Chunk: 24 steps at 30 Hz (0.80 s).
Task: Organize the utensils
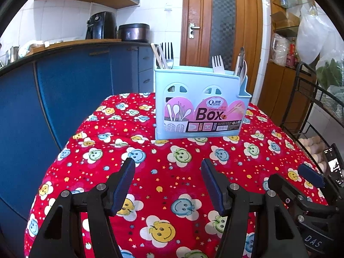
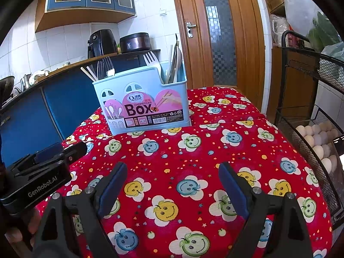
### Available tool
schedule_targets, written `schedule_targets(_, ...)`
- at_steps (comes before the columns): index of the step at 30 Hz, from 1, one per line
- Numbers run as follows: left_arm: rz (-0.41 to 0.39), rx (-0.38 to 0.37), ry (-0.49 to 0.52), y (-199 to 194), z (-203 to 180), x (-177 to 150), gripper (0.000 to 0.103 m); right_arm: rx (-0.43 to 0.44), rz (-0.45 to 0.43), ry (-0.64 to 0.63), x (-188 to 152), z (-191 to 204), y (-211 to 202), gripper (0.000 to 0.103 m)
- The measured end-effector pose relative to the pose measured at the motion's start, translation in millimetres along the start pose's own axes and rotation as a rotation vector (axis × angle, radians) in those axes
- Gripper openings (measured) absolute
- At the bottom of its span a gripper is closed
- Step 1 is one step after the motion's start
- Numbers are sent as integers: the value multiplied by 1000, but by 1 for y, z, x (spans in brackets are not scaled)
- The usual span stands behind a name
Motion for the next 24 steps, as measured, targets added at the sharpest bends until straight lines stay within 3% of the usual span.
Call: schedule_targets(24,3,-5,-5,-1,1,0,65,3,4,2,-1,-1,0,88)
Point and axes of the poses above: each gripper's, at about its wrist camera, not at the fingertips, and y roughly the way its jaws point, z to its left, x to its top, the point moved 3 cm from there along y, roughly the way its jaws point, and after that the axes turned 13 degrees about -x, right-handed, at the moved point
